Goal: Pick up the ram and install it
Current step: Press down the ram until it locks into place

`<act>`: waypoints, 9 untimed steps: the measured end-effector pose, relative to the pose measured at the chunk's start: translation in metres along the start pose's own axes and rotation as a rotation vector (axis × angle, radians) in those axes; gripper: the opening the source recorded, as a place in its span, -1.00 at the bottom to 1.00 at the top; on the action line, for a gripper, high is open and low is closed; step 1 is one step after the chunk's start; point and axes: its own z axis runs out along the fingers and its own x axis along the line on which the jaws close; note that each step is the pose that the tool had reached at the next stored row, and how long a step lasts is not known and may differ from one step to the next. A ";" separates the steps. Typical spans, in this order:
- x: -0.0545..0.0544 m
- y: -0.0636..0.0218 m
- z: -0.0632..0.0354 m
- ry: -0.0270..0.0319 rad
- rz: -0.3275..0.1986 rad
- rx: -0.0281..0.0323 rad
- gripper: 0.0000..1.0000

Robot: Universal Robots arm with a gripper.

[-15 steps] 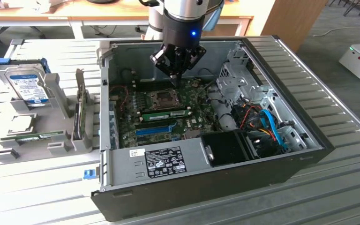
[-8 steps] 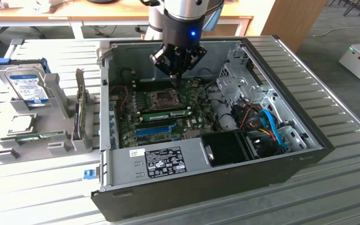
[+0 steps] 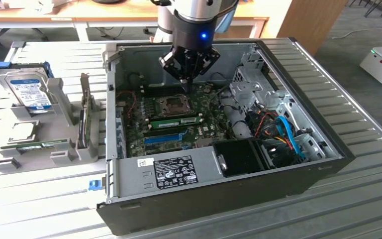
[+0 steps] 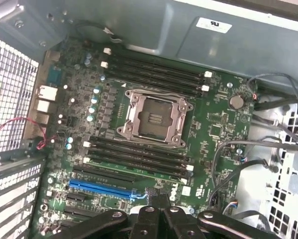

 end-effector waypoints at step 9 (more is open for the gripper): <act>0.000 0.0000 0.0001 -0.0026 0.062 0.0018 -0.79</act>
